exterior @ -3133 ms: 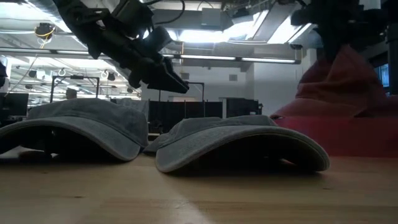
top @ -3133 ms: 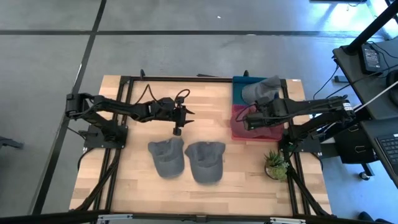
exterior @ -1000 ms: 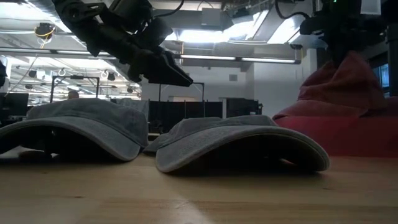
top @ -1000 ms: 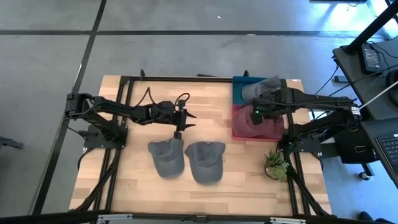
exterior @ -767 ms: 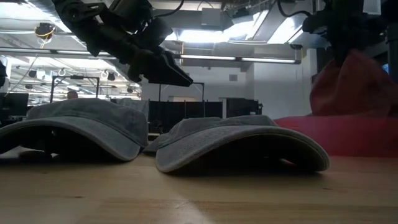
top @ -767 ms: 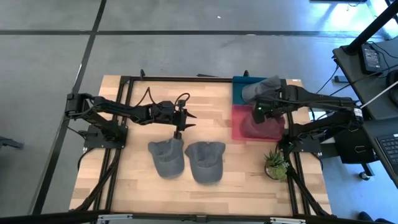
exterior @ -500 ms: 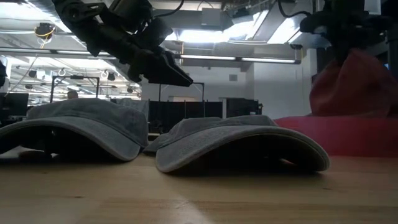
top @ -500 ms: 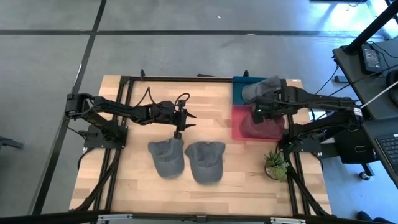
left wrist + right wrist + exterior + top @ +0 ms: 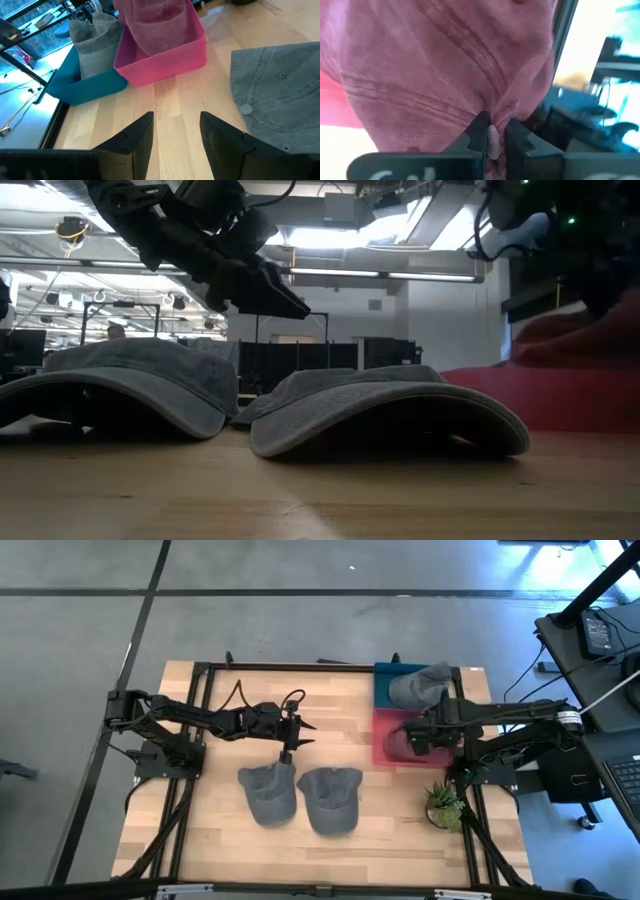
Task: Pick & Place hat
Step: Put the red cap into the pink bin, then put the right gray cap into the blue bin
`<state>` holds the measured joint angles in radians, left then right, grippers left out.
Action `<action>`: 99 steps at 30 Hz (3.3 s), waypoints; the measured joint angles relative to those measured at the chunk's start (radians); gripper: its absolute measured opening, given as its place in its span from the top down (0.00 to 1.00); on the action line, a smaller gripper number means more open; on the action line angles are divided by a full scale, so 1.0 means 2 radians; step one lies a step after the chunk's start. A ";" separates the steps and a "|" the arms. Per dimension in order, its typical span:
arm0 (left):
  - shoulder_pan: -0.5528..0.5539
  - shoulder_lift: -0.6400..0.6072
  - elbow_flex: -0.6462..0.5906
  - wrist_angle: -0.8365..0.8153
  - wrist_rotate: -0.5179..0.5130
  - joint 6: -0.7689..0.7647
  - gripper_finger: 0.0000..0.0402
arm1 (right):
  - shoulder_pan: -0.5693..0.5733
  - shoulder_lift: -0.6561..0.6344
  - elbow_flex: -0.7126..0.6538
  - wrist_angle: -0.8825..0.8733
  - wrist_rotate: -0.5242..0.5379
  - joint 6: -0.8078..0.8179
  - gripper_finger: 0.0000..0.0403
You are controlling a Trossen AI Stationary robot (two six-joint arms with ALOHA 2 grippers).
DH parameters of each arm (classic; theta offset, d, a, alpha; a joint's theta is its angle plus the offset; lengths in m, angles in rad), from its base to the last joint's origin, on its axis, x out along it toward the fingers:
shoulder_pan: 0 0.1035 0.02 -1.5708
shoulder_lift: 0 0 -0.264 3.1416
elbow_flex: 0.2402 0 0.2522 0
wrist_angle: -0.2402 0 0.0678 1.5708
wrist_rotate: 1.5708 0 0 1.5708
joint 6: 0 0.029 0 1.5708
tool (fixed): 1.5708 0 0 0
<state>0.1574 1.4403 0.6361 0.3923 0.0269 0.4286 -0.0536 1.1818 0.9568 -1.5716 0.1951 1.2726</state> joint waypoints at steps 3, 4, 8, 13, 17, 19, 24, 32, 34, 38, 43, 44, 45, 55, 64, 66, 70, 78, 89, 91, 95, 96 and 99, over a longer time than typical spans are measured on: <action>0.000 0.000 0.000 0.000 0.000 -0.008 0.61 | 0.000 0.000 0.007 0.002 0.017 -0.026 0.91; 0.000 0.000 0.000 0.000 0.000 -0.011 0.61 | -0.001 0.000 0.007 0.001 0.017 -0.037 0.90; 0.000 0.000 0.000 0.000 0.000 -0.012 0.61 | -0.002 0.000 0.007 0.000 0.020 -0.064 0.85; 0.000 0.000 0.000 0.000 0.000 -0.013 0.61 | -0.005 0.000 0.007 0.000 0.042 -0.080 0.72; 0.000 0.000 0.000 0.000 0.000 -0.023 0.61 | -0.031 0.000 0.007 0.000 0.057 -0.106 0.55; 0.000 0.000 0.000 0.000 0.000 -0.031 0.61 | -0.046 0.000 0.007 0.000 0.046 -0.134 0.49; 0.000 0.000 0.000 -0.004 0.000 -0.039 0.61 | -0.071 -0.007 0.013 -0.001 0.074 -0.168 0.44; 0.000 0.000 0.000 -0.006 -0.004 -0.095 0.61 | -0.069 -0.014 0.098 0.096 0.165 -0.270 0.45; 0.000 0.000 0.000 -0.008 -0.004 -0.123 0.61 | -0.065 -0.014 0.095 0.203 0.154 -0.345 0.45; 0.000 0.000 0.000 -0.011 -0.004 -0.175 0.61 | -0.062 -0.001 0.060 0.420 0.013 -0.510 0.45; 0.000 0.000 0.000 -0.026 0.000 -0.246 0.61 | -0.061 0.032 0.016 0.605 -0.094 -0.640 0.45; 0.000 0.000 0.000 -0.028 0.000 -0.257 0.61 | -0.061 0.039 0.012 0.622 -0.096 -0.657 0.45; 0.000 0.000 0.000 -0.030 0.000 -0.267 0.61 | -0.061 0.046 0.010 0.635 -0.097 -0.669 0.45; 0.000 0.000 0.000 -0.029 0.000 -0.286 0.61 | -0.059 0.104 0.009 0.636 -0.098 -0.691 0.45; 0.001 0.000 0.000 -0.023 -0.001 -0.286 0.61 | -0.059 0.136 0.009 0.613 -0.098 -0.666 0.45; 0.001 0.000 0.000 -0.022 -0.002 -0.286 0.61 | -0.059 0.145 0.009 0.616 -0.099 -0.662 0.45; 0.001 0.000 0.000 -0.022 -0.002 -0.267 0.61 | -0.057 0.164 0.009 0.617 -0.099 -0.640 0.45; -0.011 0.000 0.000 -0.024 0.009 -0.222 0.46 | -0.041 0.195 0.009 0.643 -0.099 -0.636 0.45; -0.046 0.036 0.001 0.003 0.013 -0.243 0.37 | -0.036 0.200 0.009 0.649 -0.098 -0.639 0.45; -0.053 0.062 0.003 0.016 0.013 -0.243 0.37 | -0.036 0.200 0.009 0.648 -0.098 -0.640 0.45; -0.064 0.111 0.013 0.030 0.002 -0.259 0.37 | -0.036 0.199 0.009 0.648 -0.098 -0.640 0.45; -0.065 0.122 0.019 0.031 -0.001 -0.264 0.37 | -0.036 0.199 0.009 0.648 -0.098 -0.641 0.45; -0.065 0.156 0.036 0.031 0.000 -0.283 0.37 | -0.036 0.199 0.009 0.648 -0.098 -0.642 0.45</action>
<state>0.0269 1.7518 0.7085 0.4534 0.0277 -0.1384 -0.1257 1.5806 0.9749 -0.2747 -0.0013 -0.0116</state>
